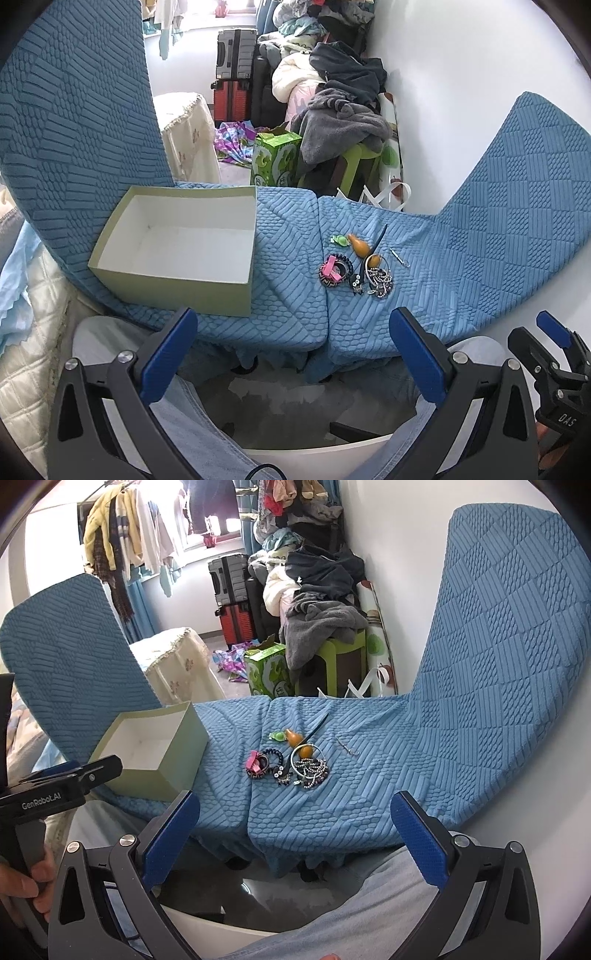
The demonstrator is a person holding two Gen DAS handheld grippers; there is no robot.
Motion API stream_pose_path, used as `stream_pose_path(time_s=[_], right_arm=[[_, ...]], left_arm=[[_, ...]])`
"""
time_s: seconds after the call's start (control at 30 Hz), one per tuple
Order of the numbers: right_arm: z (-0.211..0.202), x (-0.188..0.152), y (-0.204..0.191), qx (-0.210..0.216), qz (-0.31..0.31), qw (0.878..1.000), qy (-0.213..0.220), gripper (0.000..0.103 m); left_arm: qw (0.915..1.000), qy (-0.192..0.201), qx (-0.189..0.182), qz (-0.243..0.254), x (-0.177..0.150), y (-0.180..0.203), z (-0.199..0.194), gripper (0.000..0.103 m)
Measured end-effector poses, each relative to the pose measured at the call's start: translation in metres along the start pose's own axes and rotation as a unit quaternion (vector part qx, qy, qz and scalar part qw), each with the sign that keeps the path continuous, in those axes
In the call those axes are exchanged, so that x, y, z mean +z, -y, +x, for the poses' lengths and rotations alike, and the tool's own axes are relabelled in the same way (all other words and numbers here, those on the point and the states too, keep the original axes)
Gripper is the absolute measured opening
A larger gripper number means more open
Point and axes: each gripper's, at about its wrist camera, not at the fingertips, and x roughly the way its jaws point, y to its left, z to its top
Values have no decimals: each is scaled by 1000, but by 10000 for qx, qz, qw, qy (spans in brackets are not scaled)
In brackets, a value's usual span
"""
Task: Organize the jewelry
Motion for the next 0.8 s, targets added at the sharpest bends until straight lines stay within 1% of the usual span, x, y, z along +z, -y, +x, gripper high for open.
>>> stream_pose_path(time_s=[0.13, 0.4, 0.6, 0.8], right_arm=[[3, -3, 0, 21, 8, 10000, -60, 103], [2, -2, 0, 36, -15, 10000, -18, 103], [3, -5, 0, 161, 71, 9998, -43, 103], [1, -3, -2, 242, 55, 9997, -27, 97]], left_arm=[[10000, -4, 2, 13, 1, -1, 1, 103], [10000, -35, -11, 49, 0, 2, 6, 103], [10000, -31, -18, 64, 1, 3, 5, 103], [10000, -39, 5, 70, 1, 5, 4, 103]])
